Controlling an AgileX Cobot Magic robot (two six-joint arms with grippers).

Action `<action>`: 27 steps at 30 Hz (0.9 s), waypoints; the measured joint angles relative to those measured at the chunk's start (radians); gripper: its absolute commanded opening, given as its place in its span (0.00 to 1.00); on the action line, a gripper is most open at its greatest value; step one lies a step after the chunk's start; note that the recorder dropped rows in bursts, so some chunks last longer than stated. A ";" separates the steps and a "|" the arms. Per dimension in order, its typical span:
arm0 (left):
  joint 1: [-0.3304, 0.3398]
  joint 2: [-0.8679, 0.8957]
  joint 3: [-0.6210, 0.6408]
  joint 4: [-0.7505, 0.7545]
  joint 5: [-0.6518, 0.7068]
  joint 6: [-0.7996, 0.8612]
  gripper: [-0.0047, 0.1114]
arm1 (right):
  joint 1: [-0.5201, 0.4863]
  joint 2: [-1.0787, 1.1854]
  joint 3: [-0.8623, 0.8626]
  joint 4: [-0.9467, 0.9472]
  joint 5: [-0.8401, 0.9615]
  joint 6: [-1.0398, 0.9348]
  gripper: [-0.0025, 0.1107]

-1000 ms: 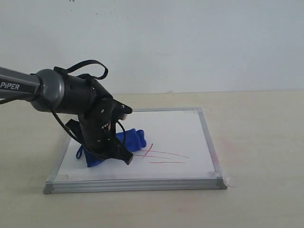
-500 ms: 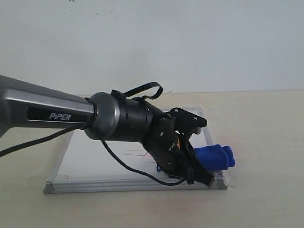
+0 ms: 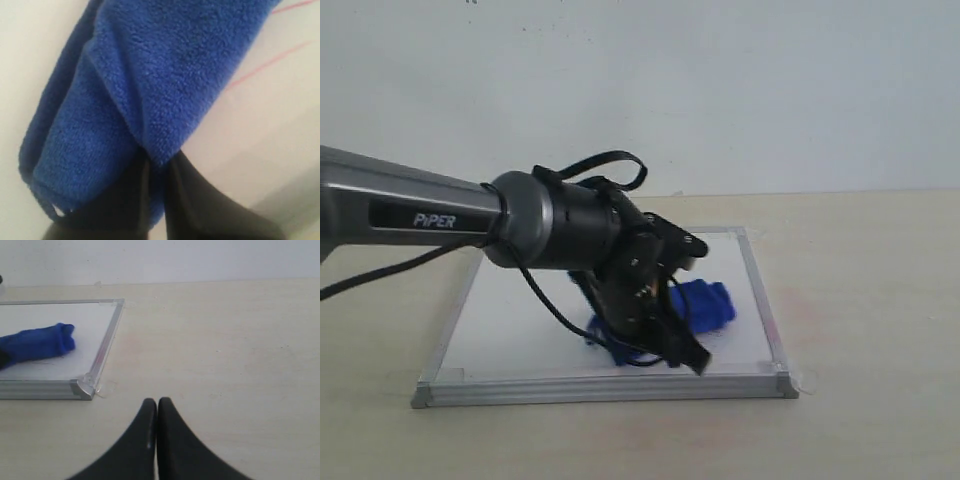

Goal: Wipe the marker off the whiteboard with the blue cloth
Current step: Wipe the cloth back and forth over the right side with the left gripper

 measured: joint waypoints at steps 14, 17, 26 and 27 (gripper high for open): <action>0.077 0.011 -0.035 0.224 0.112 -0.165 0.07 | 0.000 0.000 0.000 0.000 0.000 0.000 0.02; 0.048 0.011 -0.036 0.059 0.093 -0.050 0.07 | 0.000 0.000 0.000 0.000 0.000 0.000 0.02; -0.081 0.009 -0.038 -0.009 0.042 0.090 0.07 | 0.000 0.000 0.000 0.000 0.000 0.000 0.02; -0.076 0.009 -0.038 -0.001 0.042 0.084 0.07 | 0.000 0.000 0.000 0.000 0.000 0.000 0.02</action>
